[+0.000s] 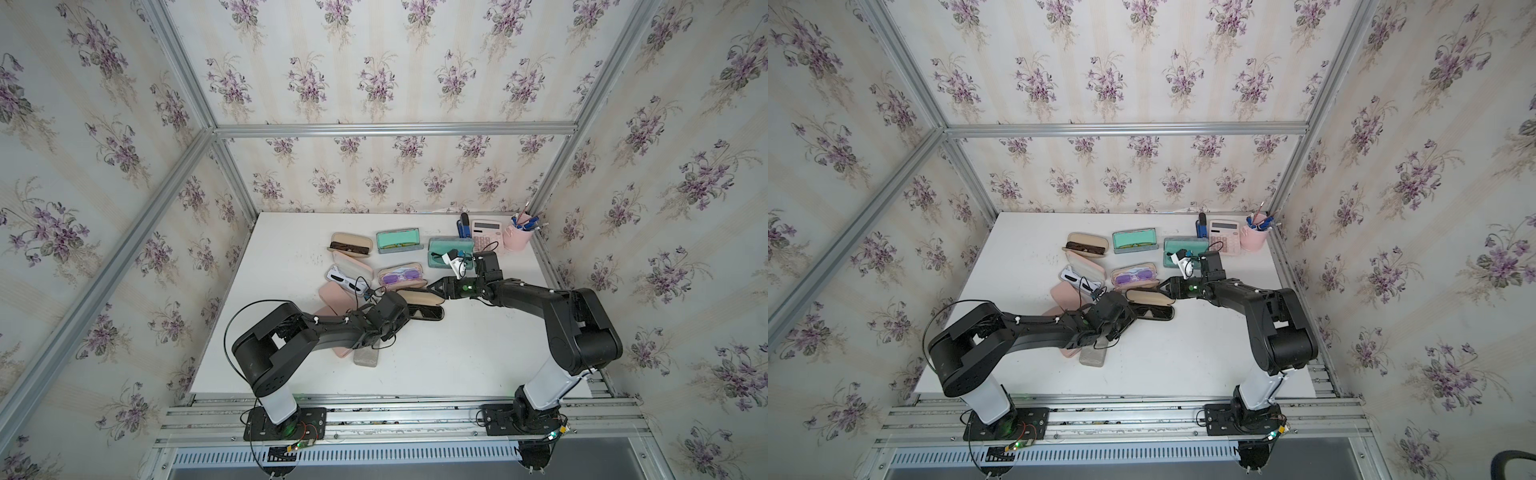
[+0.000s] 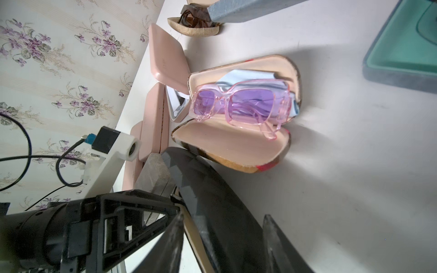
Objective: Close the glasses case
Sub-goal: Adjust the glasses case at the center of the board.
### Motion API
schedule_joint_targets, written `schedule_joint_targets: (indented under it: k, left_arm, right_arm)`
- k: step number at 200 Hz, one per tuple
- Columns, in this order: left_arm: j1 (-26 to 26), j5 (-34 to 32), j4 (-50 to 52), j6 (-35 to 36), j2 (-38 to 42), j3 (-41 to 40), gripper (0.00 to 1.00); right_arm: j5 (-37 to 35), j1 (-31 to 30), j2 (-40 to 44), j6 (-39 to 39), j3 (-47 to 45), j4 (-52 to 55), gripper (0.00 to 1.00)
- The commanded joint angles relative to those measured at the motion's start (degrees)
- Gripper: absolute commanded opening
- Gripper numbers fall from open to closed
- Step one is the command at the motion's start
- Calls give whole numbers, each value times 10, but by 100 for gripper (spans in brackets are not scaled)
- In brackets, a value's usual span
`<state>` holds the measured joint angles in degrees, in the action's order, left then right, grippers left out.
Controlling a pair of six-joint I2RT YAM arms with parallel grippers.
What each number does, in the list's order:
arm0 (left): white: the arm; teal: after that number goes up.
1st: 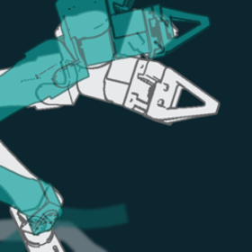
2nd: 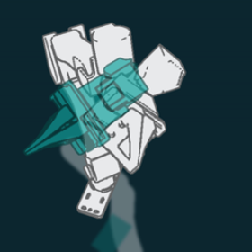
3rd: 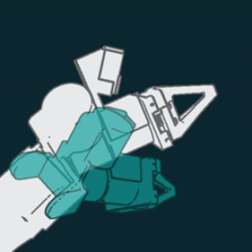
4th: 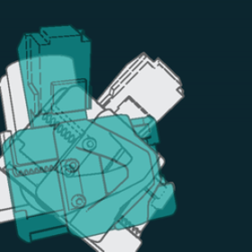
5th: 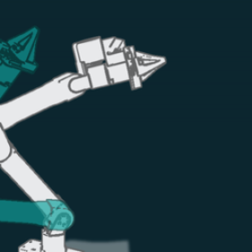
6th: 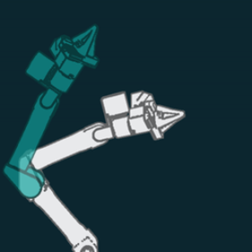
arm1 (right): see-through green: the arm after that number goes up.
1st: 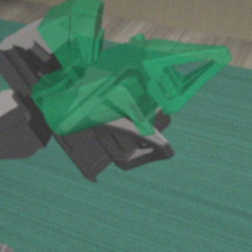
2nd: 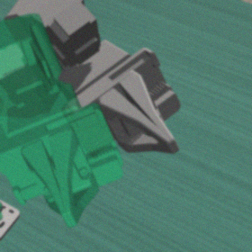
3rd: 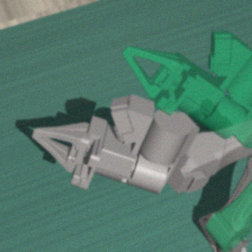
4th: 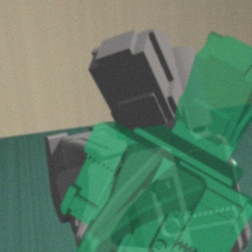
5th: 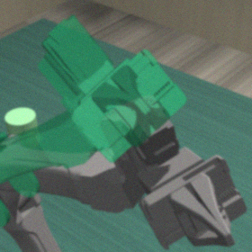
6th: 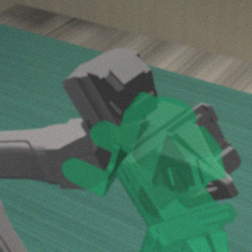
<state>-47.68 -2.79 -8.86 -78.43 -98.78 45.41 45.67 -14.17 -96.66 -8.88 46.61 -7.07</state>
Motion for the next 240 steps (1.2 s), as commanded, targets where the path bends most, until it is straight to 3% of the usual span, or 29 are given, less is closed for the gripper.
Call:
schedule_joint_targets:
  k: [1, 9, 164, 240]
  left_arm:
    - [2, 2, 62, 15, -9, -6, 56]
    - [2, 3, 61, 15, -9, -7, 52]
    - [3, 12, 48, 26, -24, -21, 48]
    - [3, 21, 34, 26, -38, -24, 45]
  right_arm:
    - [-1, -6, 12, -5, -13, -19, 52]
    - [-2, -8, 14, -6, -17, -20, 50]
    - [-68, -46, 82, -34, -121, -95, 25]
    - [-90, -84, 142, -25, -138, -73, 21]
